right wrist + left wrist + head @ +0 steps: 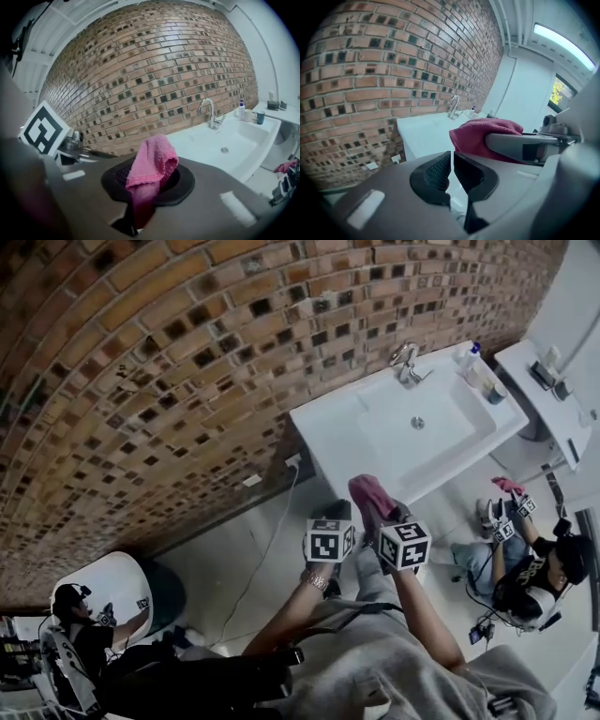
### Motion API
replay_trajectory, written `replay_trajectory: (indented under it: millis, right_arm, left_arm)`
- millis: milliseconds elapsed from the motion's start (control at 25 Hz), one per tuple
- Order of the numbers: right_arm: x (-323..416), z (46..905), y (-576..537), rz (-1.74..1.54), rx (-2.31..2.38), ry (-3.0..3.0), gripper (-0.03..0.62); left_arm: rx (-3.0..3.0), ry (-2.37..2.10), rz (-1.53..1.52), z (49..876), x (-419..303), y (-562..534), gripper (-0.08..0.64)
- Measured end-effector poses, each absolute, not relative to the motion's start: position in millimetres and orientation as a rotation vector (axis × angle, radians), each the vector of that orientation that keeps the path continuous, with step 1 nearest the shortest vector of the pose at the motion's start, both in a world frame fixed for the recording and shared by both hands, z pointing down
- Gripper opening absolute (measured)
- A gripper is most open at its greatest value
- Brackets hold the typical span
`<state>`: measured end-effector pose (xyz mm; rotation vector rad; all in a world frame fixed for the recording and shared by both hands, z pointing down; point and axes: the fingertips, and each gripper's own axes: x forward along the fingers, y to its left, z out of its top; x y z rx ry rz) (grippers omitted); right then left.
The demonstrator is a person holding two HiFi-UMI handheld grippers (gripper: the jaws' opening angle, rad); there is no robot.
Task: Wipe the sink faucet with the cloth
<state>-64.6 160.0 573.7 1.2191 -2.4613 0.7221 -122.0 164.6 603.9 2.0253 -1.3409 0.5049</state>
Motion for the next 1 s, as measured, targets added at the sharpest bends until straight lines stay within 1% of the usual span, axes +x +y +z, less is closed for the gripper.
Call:
replay_trajectory:
  millis: [120, 280, 640, 1000]
  right_arm:
    - [-80, 573, 209, 0.675, 1.175, -2.425, 0.049]
    - [-77, 554, 230, 0.661, 1.198, -2.456, 0.049]
    - [-68, 514, 236, 0.631, 1.206, -2.564, 0.049]
    - [-33, 524, 233, 0.672, 1.228, -2.523, 0.049]
  left_arm:
    - [1.991, -1.327, 0.521, 611, -133, 204, 0.038]
    - [1.986, -1.35, 0.481, 597, -132, 226, 0.034]
    - [2.045, -1.385, 0.463, 575, -115, 227, 0.032]
    - [2.111, -1.387, 0.482, 555, -85, 225, 0.032]
